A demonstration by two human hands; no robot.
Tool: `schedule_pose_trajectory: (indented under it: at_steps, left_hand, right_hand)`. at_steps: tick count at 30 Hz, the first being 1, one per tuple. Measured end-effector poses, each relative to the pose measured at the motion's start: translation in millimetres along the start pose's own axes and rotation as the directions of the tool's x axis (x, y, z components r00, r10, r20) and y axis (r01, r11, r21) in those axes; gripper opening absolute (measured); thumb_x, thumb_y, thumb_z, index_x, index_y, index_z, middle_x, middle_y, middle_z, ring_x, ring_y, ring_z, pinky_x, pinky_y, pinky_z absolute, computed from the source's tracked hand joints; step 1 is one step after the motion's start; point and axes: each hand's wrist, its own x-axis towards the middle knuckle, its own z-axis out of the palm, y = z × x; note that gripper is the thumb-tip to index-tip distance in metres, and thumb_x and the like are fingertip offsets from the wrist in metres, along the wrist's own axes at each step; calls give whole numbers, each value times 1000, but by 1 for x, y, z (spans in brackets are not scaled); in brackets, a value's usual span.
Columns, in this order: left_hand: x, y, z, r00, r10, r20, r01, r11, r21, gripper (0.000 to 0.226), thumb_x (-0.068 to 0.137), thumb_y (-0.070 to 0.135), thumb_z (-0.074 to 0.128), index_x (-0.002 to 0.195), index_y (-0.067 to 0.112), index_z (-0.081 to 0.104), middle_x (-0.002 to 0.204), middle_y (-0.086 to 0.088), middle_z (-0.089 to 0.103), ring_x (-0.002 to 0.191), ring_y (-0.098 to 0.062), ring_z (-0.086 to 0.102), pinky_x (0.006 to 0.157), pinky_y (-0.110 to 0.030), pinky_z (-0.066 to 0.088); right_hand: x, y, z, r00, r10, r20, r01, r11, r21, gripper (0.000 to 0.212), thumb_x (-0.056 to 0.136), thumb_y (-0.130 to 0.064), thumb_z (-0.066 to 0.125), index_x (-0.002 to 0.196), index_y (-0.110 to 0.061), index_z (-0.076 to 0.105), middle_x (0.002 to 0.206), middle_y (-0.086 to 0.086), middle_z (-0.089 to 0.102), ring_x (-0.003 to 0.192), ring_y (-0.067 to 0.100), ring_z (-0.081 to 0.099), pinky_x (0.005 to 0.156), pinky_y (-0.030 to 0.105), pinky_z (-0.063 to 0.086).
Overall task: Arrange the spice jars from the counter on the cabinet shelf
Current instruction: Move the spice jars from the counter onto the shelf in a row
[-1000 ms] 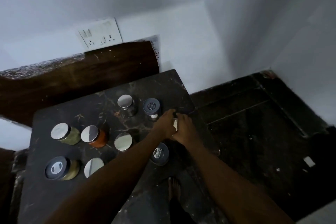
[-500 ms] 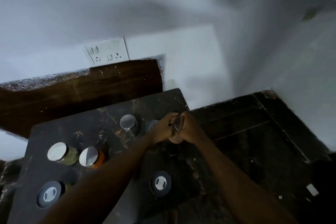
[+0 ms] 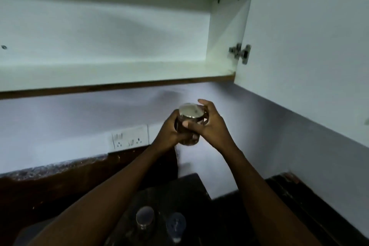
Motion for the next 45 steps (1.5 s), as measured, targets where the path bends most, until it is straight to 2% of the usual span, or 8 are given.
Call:
schedule_pose_trajectory:
  at_steps: [9, 19, 23, 27, 29, 32, 35, 45]
  left_hand:
    - [31, 119, -140, 911, 345, -224, -274, 915, 295, 70, 61, 8, 80, 98, 62, 57, 93, 38, 68, 78, 18, 67, 55, -7, 53]
    - [15, 93, -351, 941, 15, -339, 99, 943, 317, 67, 76, 2, 73, 135, 18, 47, 125, -1, 63, 121, -23, 63, 90, -31, 56]
    - [11, 82, -402, 904, -30, -427, 197, 914, 355, 66, 76, 5, 81, 134, 11, 49, 128, -5, 63, 114, -19, 65, 92, -34, 56]
    - [13, 68, -445, 864, -130, -486, 312, 896, 317, 78, 66, 9, 92, 132, 1, 51, 128, -17, 66, 114, -30, 66, 98, -47, 56]
    - [13, 58, -464, 843, -155, -515, 369, 863, 345, 71, 68, 20, 92, 128, 3, 58, 124, -16, 70, 117, -33, 67, 104, -51, 52]
    - [14, 49, -485, 806, -137, -576, 411, 830, 377, 69, 65, 32, 93, 123, 9, 65, 118, -6, 74, 113, -25, 69, 95, -39, 55]
    - [15, 41, -502, 729, -117, -675, 458, 816, 353, 81, 62, 32, 96, 130, 9, 58, 125, -3, 68, 115, -22, 65, 89, -32, 52]
    - [19, 32, -534, 624, -179, -760, 405, 907, 118, 36, 79, 5, 77, 113, -2, 71, 115, -26, 73, 107, -41, 71, 94, -49, 59]
  right_hand:
    - [84, -131, 104, 990, -117, -75, 131, 967, 219, 75, 67, -46, 90, 130, -25, 55, 121, -13, 69, 109, 3, 67, 85, 24, 58]
    - [162, -193, 256, 913, -242, 330, 85, 901, 425, 30, 87, -9, 77, 99, -36, 75, 95, -8, 79, 92, 9, 74, 98, 51, 57]
    - [185, -209, 307, 808, -212, 550, -128, 848, 514, 40, 96, -2, 65, 135, -1, 54, 126, 16, 66, 115, 29, 66, 101, 52, 54]
    - [189, -220, 347, 812, -140, 567, -170, 872, 460, 30, 100, 3, 55, 129, 0, 52, 104, 15, 68, 89, 23, 69, 68, 23, 61]
    - [195, -227, 373, 826, -116, 551, -164, 887, 432, 25, 99, 10, 50, 124, 13, 54, 81, 16, 62, 72, 27, 65, 78, 33, 62]
    - [209, -233, 410, 864, -29, 503, -196, 900, 389, 17, 96, 7, 55, 105, 20, 60, 91, 30, 62, 94, 49, 64, 104, 62, 48]
    - [225, -241, 441, 893, 51, 448, -170, 958, 230, 32, 93, -11, 66, 116, 9, 65, 118, 28, 68, 110, 39, 68, 103, 50, 53]
    - [250, -245, 504, 966, -40, 256, 68, 993, -100, 39, 93, -33, 64, 119, -4, 72, 123, 16, 70, 117, 32, 66, 91, 31, 49]
